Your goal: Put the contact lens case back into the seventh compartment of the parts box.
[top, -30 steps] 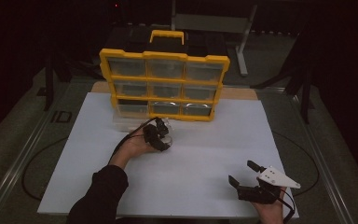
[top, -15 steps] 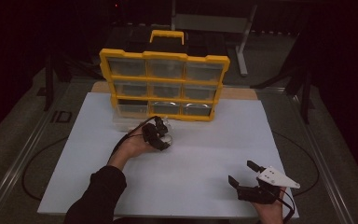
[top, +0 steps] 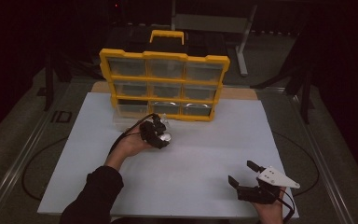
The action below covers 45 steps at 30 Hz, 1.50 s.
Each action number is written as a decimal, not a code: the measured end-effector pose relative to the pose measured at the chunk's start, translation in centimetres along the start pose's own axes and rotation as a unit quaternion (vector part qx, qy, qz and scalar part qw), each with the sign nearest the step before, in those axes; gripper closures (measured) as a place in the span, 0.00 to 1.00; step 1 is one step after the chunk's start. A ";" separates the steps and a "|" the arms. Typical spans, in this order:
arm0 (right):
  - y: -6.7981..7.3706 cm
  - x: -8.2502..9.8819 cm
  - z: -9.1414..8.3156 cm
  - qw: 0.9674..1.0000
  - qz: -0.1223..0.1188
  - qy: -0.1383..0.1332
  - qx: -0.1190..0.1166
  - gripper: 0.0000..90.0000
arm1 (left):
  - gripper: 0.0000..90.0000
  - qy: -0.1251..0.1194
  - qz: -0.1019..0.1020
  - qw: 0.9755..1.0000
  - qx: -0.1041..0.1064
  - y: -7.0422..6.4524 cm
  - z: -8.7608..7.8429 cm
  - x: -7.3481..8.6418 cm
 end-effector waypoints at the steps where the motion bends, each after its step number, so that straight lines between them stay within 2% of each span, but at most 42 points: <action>1: 0.0 0.0 0.0 1.000 0.000 0.000 0.000 0.09 | 0.55 -0.002 -0.001 1.000 0.000 0.0 -0.2 0.0; 8: 0.0 0.0 0.0 1.000 0.000 0.001 0.000 0.09 | 0.55 -0.014 -0.006 1.000 -0.003 0.2 -1.2 -0.2; 26: 0.0 0.0 0.0 1.000 0.000 0.000 0.000 0.09 | 0.55 -0.023 0.001 1.000 -0.008 0.6 -3.2 -1.1; 45: 0.1 0.0 0.0 1.000 0.000 0.000 0.000 0.09 | 0.55 -0.036 -0.001 0.999 -0.031 2.0 -5.8 -1.8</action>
Point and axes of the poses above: each handheld gripper's, and its own axes: z roughly forward along the jaws, x roughly out of its underside, y roughly to its left, the point moved 5 cm from there along z, roughly forward along the jaws, and after that the axes turned 4 degrees about -x, right-handed, at the moved point
